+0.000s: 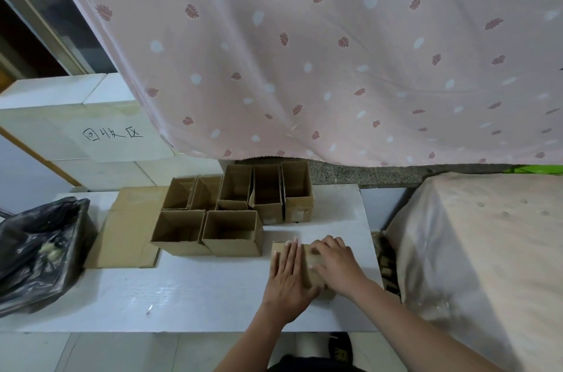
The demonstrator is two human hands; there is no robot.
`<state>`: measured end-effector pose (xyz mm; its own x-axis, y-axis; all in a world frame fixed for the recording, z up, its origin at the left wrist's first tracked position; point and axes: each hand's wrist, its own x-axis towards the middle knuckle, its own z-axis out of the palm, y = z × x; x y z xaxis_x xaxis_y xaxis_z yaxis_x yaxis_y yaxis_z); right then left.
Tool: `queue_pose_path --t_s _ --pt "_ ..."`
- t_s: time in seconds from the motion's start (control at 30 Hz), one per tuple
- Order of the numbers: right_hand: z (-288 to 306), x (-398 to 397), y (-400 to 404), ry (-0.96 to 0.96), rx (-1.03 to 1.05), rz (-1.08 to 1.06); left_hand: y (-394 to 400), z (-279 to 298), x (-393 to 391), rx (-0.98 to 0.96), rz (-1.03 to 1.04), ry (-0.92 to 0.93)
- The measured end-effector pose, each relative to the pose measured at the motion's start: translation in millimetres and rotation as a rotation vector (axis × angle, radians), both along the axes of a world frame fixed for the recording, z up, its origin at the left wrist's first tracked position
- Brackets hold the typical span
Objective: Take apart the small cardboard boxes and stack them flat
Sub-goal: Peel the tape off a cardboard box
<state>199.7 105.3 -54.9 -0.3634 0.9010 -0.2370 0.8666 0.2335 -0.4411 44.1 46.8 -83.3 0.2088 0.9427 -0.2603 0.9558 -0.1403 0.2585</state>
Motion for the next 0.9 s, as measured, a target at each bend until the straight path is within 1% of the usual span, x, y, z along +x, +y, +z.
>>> queue_pose_path --t_s 0.07,0.17,0.23,0.3,0.5,0.6,0.67,0.73,0.8,0.9 --pt "0.4 -3.5 3.3 -0.016 -0.018 -0.009 -2.1 3.9 3.5 0.004 0.012 0.016" --pt "-1.0 -7.9 4.7 0.016 -0.041 -0.081 -6.1 10.2 7.8 0.053 0.024 0.107" --pt "-1.2 -9.9 4.9 0.044 -0.064 -0.118 -7.4 9.4 10.0 0.092 0.014 0.107" --pt "-1.9 -10.5 4.7 0.064 -0.076 -0.141 -7.5 7.8 10.3 0.089 0.016 0.107" --pt "-0.9 -15.6 7.3 0.094 -0.09 -0.233 -7.2 9.7 15.6 0.043 0.021 0.195" --pt "0.1 -19.7 10.8 0.059 -0.094 -0.219 -7.7 3.9 15.1 0.072 0.034 0.174" --pt "-0.2 -21.3 12.5 0.021 -0.089 -0.197 -7.0 0.2 14.9 0.047 0.021 0.146" --pt "-1.4 -22.4 13.0 -0.026 -0.084 -0.176 -6.6 0.6 15.1 0.042 0.016 0.163" --pt "-1.9 -23.4 12.8 -0.063 -0.076 -0.154 -6.6 2.2 14.9 0.081 0.033 0.195" --pt "-1.5 -23.6 12.8 -0.041 -0.056 -0.151 -6.1 -0.4 14.5 0.022 0.021 0.17"
